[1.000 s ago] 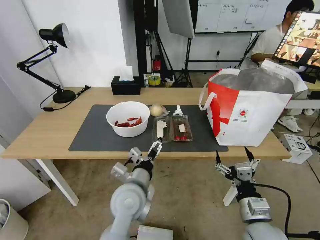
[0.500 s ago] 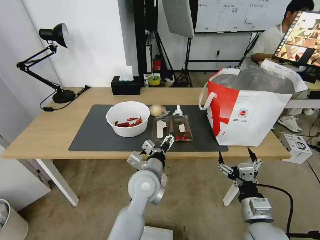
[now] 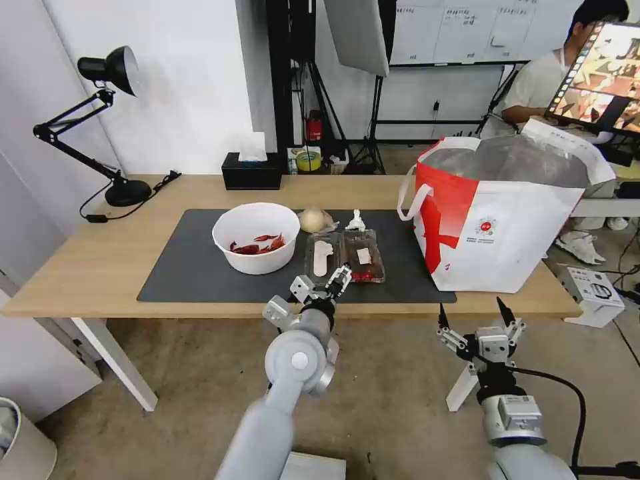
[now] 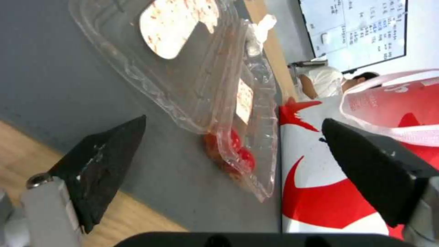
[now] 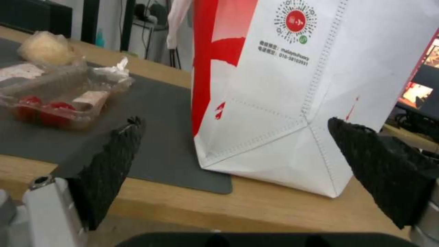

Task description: Pick up the trash from the table and place it into the takeout bag.

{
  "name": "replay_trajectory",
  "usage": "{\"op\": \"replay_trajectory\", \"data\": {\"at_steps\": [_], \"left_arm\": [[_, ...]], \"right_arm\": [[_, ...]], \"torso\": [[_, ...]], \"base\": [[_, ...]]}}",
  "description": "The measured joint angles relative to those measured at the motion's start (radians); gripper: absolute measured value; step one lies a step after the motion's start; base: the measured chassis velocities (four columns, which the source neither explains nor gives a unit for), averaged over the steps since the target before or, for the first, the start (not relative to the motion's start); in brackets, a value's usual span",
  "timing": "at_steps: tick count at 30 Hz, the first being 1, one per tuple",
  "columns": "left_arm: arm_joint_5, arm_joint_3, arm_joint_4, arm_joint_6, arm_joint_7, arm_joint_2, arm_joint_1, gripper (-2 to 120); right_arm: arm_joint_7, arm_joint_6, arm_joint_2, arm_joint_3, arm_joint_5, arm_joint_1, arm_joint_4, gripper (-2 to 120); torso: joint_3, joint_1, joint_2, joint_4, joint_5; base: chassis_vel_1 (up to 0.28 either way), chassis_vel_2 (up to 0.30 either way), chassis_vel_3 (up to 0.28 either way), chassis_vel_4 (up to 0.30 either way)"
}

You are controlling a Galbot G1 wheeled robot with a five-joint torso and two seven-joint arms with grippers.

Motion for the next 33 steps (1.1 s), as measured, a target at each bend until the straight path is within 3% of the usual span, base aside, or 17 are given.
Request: {"op": "replay_trajectory", "data": {"at_steps": [25, 33], "left_arm": [[-0.021, 0.005, 0.077, -0.026, -0.033, 0.000, -0.084, 100], [-0.039, 0.007, 0.071, -0.031, -0.032, -0.001, -0.088, 100]], "right_arm": [[0.004, 0.013, 0.008, 0.000, -0.005, 0.003, -0.018, 100], [0.005, 0.017, 0.011, -0.001, -0.007, 0.005, -0.029, 100]], "torso": [[0.000, 0.000, 0.000, 0.0000, 0.0000], [0.000, 0.000, 0.000, 0.0000, 0.0000]], "base": [[0.000, 0.000, 0.000, 0.000], [0.000, 0.000, 0.000, 0.000]]}}
